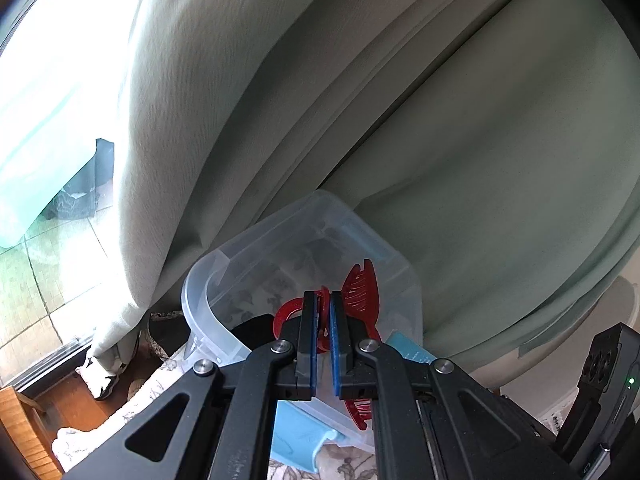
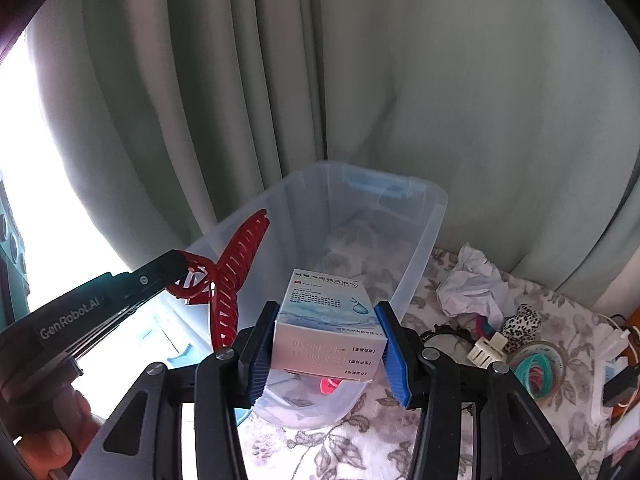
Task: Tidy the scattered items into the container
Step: 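Carry the red clip and medicine box over the clear box with both tools, then open the left tool releasing the clip while the right tool drops the medicine box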
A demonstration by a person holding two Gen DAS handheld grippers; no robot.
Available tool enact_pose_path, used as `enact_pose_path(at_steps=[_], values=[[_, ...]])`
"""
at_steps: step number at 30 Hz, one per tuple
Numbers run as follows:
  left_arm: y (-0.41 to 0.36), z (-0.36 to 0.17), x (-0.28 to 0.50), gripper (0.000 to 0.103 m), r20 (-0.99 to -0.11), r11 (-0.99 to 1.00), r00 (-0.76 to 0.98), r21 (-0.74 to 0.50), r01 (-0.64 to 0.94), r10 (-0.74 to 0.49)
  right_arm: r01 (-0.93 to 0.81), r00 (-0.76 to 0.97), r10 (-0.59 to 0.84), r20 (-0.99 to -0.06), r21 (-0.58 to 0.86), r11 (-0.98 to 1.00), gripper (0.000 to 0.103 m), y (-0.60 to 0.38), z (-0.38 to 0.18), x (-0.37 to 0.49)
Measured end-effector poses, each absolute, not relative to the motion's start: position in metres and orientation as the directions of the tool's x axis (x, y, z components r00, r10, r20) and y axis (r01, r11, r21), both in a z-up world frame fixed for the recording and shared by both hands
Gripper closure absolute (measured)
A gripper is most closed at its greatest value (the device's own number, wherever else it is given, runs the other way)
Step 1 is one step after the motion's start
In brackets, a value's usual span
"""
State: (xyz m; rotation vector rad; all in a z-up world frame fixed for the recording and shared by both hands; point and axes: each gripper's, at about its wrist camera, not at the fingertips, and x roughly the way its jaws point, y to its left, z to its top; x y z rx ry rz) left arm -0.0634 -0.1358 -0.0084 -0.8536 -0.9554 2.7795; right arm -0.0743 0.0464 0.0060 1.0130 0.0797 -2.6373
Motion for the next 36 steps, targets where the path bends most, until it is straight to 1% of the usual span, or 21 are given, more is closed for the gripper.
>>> enact_pose_path(at_steps=[11,16,23,26,29,36], values=[[-0.133,-0.030,-0.082,0.097,-0.526,-0.811,-0.819,-0.568,0.139,0.228,0.336,-0.671,-0.292,-0.682,0.070,-0.939,0.052,0.047,-0.017,-0.092],[-0.133,-0.040,-0.089,0.097,-0.539,-0.808,-0.811,-0.569,0.151,0.227,0.350,-0.668,-0.294,-0.683,0.061,-0.935,0.052,0.042,-0.012,-0.084],[-0.132,-0.037,-0.087,0.097,-0.537,-0.816,-0.814,-0.559,0.146,0.222,0.368,-0.665,-0.304,-0.682,0.055,-0.928,0.051,0.043,-0.015,-0.086],[-0.133,-0.049,-0.112,0.097,-0.537,-0.817,-0.809,-0.562,0.131,0.240,0.327,-0.679,-0.277,-0.680,0.058,-0.943,0.051,0.032,-0.011,-0.090],[-0.134,-0.051,-0.112,0.094,-0.536,-0.815,-0.809,-0.565,0.131,0.241,0.304,-0.685,-0.260,-0.680,0.057,-0.951,0.051,0.026,-0.010,-0.093],[-0.134,-0.050,-0.106,0.093,-0.537,-0.812,-0.808,-0.568,0.134,0.243,0.310,-0.685,-0.259,-0.681,0.049,-0.949,0.048,0.024,-0.009,-0.089]])
